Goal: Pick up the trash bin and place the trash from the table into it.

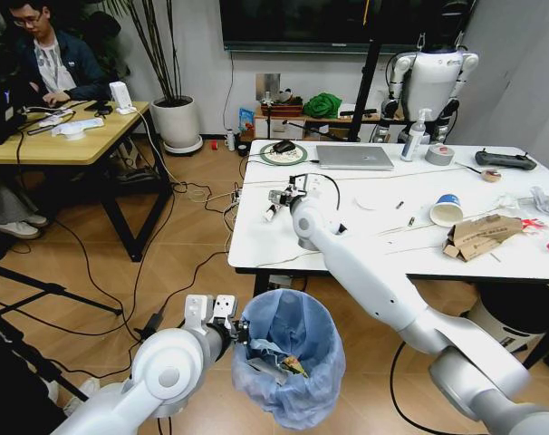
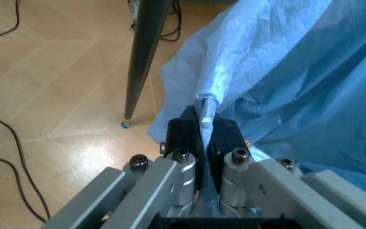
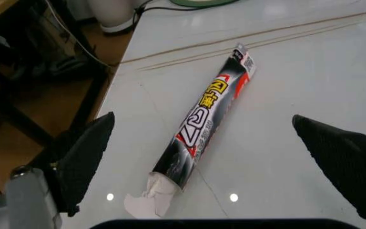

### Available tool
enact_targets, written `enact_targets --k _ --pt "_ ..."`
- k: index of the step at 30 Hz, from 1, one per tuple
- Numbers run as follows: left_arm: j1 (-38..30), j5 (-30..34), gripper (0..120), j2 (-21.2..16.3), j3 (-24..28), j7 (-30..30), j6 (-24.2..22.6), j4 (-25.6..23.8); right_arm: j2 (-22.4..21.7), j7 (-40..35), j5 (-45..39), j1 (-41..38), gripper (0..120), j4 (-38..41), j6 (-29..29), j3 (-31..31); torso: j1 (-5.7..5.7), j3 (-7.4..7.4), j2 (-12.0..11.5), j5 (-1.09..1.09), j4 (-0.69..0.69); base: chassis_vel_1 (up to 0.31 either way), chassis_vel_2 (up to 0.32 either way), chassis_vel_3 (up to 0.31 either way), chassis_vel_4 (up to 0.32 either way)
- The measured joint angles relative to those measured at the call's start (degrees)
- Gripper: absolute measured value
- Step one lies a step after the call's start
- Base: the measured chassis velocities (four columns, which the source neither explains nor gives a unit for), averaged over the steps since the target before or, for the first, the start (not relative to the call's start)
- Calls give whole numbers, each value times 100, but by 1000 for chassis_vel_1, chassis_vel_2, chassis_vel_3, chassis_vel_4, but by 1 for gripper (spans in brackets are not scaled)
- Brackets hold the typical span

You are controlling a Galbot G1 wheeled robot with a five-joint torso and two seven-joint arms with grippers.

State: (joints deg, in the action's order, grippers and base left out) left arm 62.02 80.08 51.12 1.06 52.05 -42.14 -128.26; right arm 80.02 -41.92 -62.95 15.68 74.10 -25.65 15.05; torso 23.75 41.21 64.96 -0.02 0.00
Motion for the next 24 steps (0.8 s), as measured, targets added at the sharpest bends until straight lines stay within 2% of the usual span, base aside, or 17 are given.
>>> enact_targets --k 8,15,18,19,21,24 --pt "45 -5 0 -77 -55 -2 0 -111 411 61 324 -115 100 -660 0 60 0 0 0 1 0 0 0 0 0" --pt "53 5 0 -88 -78 -3 0 -169 576 114 435 -117 84 -945 -1 84 0 0 0 1 -1 0 0 0 0" --pt "56 5 0 -86 -81 -3 0 -170 605 134 443 -99 73 -976 -1 93 0 0 1 1 0 0 0 0 0" --pt "57 6 0 -86 -85 -3 0 -170 611 143 443 -86 66 -978 -1 99 0 0 1 1 0 0 0 0 0" --pt "57 6 0 -86 -87 -3 0 -170 611 145 444 -79 65 -980 0 103 0 0 1 1 0 0 0 0 0" --pt "59 6 0 -87 -94 -3 0 -176 616 149 452 -51 51 -989 5 131 0 0 1 1 -1 0 0 0 0"
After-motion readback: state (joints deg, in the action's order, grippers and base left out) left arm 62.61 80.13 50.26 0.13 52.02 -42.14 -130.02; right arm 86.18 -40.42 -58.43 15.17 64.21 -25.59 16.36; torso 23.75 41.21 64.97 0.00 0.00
